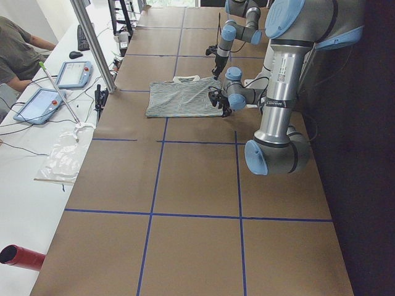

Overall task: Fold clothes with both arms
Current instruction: 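Grasp the shirt edge nearest the robot with both grippers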

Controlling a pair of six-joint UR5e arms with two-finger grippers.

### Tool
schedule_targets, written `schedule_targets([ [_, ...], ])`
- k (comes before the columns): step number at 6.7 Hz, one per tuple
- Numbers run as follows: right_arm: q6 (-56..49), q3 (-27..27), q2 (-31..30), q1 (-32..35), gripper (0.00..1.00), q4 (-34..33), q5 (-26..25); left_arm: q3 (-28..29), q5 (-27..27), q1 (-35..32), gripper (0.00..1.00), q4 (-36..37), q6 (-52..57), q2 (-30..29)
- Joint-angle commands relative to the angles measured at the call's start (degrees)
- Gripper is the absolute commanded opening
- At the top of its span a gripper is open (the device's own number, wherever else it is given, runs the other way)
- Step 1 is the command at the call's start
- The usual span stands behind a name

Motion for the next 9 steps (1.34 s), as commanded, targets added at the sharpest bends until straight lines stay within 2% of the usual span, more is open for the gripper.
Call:
schedule_targets([
  [1, 0.0, 0.07, -0.04, 0.0, 0.0, 0.0, 0.0, 0.31, 0.0, 0.05, 0.4, 0.0, -0.02, -0.06],
  [2, 0.0, 0.07, -0.04, 0.0, 0.0, 0.0, 0.0, 0.4, 0.0, 0.05, 0.17, 0.0, -0.02, 0.03],
  [3, 0.0, -0.01, -0.04, 0.0, 0.0, 0.0, 0.0, 0.32, 0.0, 0.05, 0.0, 0.0, -0.02, -0.06],
  [5, 0.0, 0.25, -0.39, 0.09, 0.0, 0.0, 0.0, -2.04, -0.09, -0.21, 0.0, 0.09, -0.02, -0.06],
  [6, 0.17, 2.86, -1.09, 0.44, 0.0, -0.61, -0.17, -6.67, -0.18, -0.13, 0.0, 5.14, -0.02, -0.49],
  [7, 0.78, 10.19, -2.92, -1.21, 0.0, -6.53, -0.26, -14.46, -0.61, -0.04, 0.0, 11.97, -1.07, -0.67],
  [8, 0.79, 17.06, -2.85, -1.75, 0.0, -14.77, -0.26, -19.85, -0.7, -0.04, 0.0, 15.87, -1.34, -0.93],
  [9, 0.44, 16.95, -1.98, -1.41, 0.0, -15.72, -0.7, -20.07, -0.62, -0.65, 0.0, 16.43, -0.56, -3.46],
])
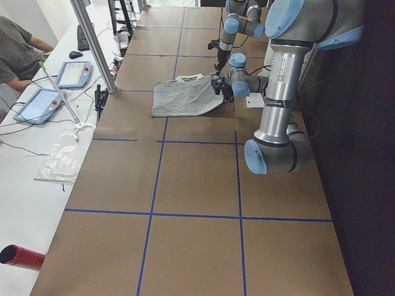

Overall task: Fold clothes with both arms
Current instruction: 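Lift the near edge and fold it toward the far edge with both grippers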

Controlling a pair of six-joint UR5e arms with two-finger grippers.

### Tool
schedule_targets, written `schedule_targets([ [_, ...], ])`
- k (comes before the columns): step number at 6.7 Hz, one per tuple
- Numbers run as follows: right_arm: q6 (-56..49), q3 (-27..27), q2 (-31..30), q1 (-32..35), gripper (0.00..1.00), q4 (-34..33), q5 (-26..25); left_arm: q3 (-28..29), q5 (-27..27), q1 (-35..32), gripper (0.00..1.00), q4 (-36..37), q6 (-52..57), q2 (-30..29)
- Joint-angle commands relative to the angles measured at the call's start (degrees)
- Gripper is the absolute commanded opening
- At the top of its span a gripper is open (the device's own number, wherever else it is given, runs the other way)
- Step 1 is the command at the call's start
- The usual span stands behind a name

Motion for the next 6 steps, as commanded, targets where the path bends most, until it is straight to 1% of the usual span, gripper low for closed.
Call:
schedule_targets([
  [1, -0.9, -2.03, 3.19, 5.79, 0.0, 0.72, 0.16, 2.17, 0.08, -5.09, 0.0, 1.83, 3.04, -4.64],
  [2, -1.08, -9.47, 6.35, 10.63, 0.0, 5.73, 3.21, 7.78, 0.08, -9.05, 0.0, 1.83, 6.81, -9.1],
  [3, -2.22, -15.2, 9.25, 14.51, 0.0, 8.83, 4.81, 10.54, 0.08, -13.18, 0.0, 1.13, 10.16, -9.76],
  [4, -2.31, -21.61, 12.59, 17.68, 0.0, 11.73, 8.31, 12.48, -0.1, -17.48, 0.0, -1.48, 13.67, -9.94],
  [6, -2.4, -33.22, 15.86, 20.95, 0.0, 19.8, 10.62, 21.16, -0.01, -19.71, 0.0, -10.16, 14.76, -10.29],
])
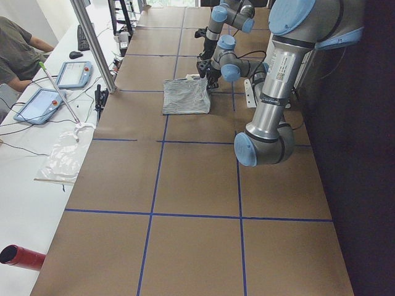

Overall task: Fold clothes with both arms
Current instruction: 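Lift the near edge and fold it toward the far edge with both grippers, then lay the folded edge down and open both grippers, raising the right arm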

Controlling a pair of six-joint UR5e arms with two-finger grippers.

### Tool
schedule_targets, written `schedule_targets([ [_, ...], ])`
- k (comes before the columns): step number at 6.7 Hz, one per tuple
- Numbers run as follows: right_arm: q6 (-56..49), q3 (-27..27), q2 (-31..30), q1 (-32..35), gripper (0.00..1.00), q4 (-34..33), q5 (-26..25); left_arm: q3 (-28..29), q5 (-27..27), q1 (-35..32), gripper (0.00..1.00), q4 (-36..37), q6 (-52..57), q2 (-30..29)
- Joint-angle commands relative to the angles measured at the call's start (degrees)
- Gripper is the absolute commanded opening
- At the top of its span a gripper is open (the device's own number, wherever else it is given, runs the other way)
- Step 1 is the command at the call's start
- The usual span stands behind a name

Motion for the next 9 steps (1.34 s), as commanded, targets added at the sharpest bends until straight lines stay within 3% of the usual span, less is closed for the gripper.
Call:
schedule_targets([
  [1, -0.2, -12.99, 4.06, 2.83, 0.0, 8.12, 2.22, 11.51, 0.14, -1.81, 0.0, -8.68, 0.9, -2.49],
  [2, -0.38, -20.88, 6.69, 4.14, 0.16, 13.03, 3.18, 18.1, 0.31, -1.89, 0.0, -12.28, 1.51, -4.6],
  [3, -2.29, -30.53, 10.37, 6.16, 0.95, 19.96, 4.85, 24.08, 0.49, -3.2, 0.03, -16.58, 3.95, -6.19],
  [4, -6.14, -37.33, 12.93, 7.92, 1.0, 23.68, 5.56, 33.19, 0.58, -6.26, 0.53, -19.06, 7.37, -11.08],
  [6, -8.45, -37.58, 13.48, 12.06, 1.0, 24.33, 11.95, 35.04, 0.06, -8.92, 0.58, -24.43, 8.02, -12.0],
  [7, -8.72, -36.7, 13.39, 12.15, 1.0, 24.42, 11.98, 32.43, -0.12, -9.01, 0.59, -24.01, 7.84, -11.66],
  [8, -9.6, -33.22, 10.43, 12.07, 1.0, 24.42, 12.24, 29.36, -0.73, -9.01, 0.53, -23.31, 7.58, -11.39],
  [9, -9.95, -28.39, 7.36, 11.98, 1.0, 24.33, 12.51, 26.28, -4.92, -7.97, 0.01, -18.34, 6.97, -11.48],
])
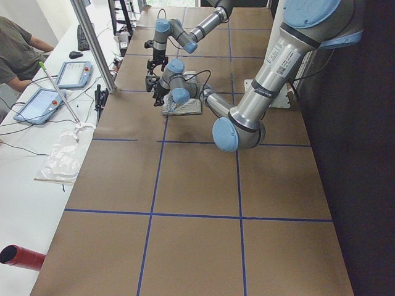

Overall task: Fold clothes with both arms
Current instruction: 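Lay the folded edge down and open both grippers, raising the right arm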

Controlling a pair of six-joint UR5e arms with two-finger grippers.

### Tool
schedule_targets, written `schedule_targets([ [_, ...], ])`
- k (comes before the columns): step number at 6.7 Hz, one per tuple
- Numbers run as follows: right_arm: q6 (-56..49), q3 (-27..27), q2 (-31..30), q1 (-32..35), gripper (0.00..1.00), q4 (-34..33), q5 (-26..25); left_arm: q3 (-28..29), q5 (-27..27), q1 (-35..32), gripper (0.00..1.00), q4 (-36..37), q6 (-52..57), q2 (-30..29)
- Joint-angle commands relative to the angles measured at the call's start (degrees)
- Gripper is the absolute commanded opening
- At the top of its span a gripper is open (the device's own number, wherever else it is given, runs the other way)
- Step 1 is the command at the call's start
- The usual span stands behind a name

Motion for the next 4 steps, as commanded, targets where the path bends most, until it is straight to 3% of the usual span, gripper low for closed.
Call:
schedule_targets([
  [1, -0.89, 5.97, -4.18, -0.09, 1.0, -0.2, 0.42, -6.38, -3.17, 5.17, 0.0, 9.88, 0.32, -0.41],
  [2, -1.77, 6.25, -4.72, -0.09, 1.0, -0.03, 0.42, -7.28, -2.9, 10.34, 0.0, 12.64, 2.07, -0.94],
  [4, -2.48, 6.6, -5.16, -0.18, 1.0, 0.06, 0.15, -5.89, -2.81, 11.97, 0.0, 14.67, 7.68, -2.17],
])
